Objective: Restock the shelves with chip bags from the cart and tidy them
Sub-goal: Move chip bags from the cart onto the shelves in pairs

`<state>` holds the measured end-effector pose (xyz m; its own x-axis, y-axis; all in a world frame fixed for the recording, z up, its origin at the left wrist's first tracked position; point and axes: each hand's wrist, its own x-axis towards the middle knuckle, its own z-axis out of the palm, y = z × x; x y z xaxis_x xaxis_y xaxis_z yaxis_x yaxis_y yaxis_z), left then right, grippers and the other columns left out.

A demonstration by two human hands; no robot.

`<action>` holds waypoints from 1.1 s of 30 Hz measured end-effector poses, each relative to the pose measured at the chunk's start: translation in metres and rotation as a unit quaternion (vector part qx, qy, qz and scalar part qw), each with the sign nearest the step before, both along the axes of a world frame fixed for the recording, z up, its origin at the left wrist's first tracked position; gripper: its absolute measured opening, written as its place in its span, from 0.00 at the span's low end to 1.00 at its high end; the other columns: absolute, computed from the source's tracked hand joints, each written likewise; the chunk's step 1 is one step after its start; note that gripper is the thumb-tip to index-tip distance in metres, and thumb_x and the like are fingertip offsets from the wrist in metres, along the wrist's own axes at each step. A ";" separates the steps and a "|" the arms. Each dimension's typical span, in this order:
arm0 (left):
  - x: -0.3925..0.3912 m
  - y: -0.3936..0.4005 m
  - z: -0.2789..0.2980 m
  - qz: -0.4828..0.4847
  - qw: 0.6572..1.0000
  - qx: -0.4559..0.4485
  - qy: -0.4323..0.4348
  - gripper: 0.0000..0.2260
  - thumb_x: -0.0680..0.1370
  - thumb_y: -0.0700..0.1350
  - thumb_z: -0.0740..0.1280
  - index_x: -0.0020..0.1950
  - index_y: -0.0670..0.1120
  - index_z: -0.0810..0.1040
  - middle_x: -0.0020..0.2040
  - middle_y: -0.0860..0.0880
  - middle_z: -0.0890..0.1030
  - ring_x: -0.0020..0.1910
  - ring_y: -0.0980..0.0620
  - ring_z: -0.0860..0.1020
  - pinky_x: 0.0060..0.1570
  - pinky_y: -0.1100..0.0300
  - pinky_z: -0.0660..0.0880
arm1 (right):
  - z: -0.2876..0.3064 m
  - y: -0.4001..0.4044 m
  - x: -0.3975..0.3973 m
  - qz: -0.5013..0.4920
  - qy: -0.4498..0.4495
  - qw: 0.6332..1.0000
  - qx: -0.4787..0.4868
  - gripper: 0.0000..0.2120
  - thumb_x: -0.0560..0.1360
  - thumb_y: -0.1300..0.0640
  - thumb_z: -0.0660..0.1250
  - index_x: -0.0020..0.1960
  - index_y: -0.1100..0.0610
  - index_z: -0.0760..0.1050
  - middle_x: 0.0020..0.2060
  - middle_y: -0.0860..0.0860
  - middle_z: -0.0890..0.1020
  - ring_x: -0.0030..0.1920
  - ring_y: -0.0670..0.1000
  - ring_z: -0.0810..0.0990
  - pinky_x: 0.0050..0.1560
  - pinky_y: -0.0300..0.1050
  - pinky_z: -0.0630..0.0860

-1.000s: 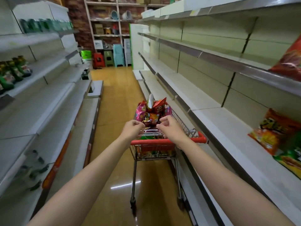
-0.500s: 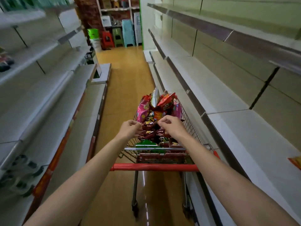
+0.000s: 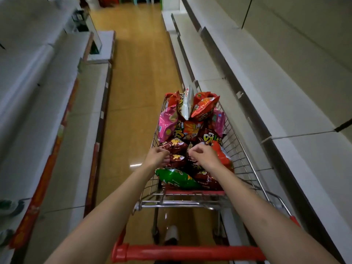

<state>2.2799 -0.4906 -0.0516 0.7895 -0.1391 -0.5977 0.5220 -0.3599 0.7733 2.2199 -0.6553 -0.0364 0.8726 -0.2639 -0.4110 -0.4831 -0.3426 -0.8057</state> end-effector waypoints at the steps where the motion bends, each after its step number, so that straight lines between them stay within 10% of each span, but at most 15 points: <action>1: 0.008 0.000 -0.007 -0.003 1.000 0.005 0.012 0.04 0.81 0.40 0.62 0.53 0.40 0.74 0.46 0.45 0.78 0.40 0.53 0.77 0.41 0.62 0.75 | -0.009 0.000 0.010 -0.001 0.011 1.000 0.000 0.07 0.78 0.57 0.65 0.41 0.53 0.76 0.44 0.50 0.80 0.46 0.52 0.79 0.48 0.50 0.78; 7: 0.045 0.000 -0.041 -0.018 0.998 0.014 0.060 0.05 0.81 0.38 0.62 0.45 0.43 0.72 0.41 0.47 0.76 0.37 0.54 0.76 0.40 0.63 0.74 | -0.070 0.001 0.056 -0.049 0.087 0.995 0.012 0.02 0.78 0.59 0.66 0.50 0.55 0.75 0.47 0.52 0.79 0.49 0.54 0.80 0.53 0.52 0.79; 16: 0.086 0.002 -0.063 -0.042 0.999 0.033 0.003 0.03 0.81 0.38 0.60 0.49 0.41 0.72 0.44 0.47 0.77 0.42 0.52 0.77 0.39 0.64 0.75 | -0.128 0.006 0.113 -0.030 0.168 0.984 -0.041 0.30 0.78 0.54 0.66 0.75 0.60 0.59 0.70 0.59 0.68 0.68 0.61 0.71 0.67 0.53 0.69; 23: 0.095 -0.003 -0.063 -0.066 0.997 0.036 -0.015 0.04 0.81 0.38 0.60 0.48 0.43 0.73 0.44 0.48 0.76 0.43 0.53 0.76 0.41 0.64 0.75 | -0.138 0.008 0.125 -0.065 0.155 0.981 -0.096 0.08 0.80 0.64 0.59 0.52 0.62 0.77 0.49 0.62 0.81 0.49 0.60 0.81 0.52 0.52 0.79; 33: 0.100 -0.027 -0.058 -0.055 0.994 0.092 -0.011 0.20 0.81 0.52 0.59 0.65 0.40 0.74 0.59 0.41 0.77 0.55 0.44 0.76 0.50 0.57 0.70 | -0.056 -0.038 0.092 -0.095 0.047 0.990 0.088 0.14 0.75 0.68 0.61 0.33 0.57 0.67 0.29 0.52 0.74 0.23 0.47 0.76 0.24 0.37 0.66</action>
<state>2.3801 -0.5171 -0.1094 0.7885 -0.1150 -0.6042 0.4559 -0.5500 0.6997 2.3118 -0.6935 -0.0923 0.7700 -0.3364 -0.5422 -0.6009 -0.0966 -0.7934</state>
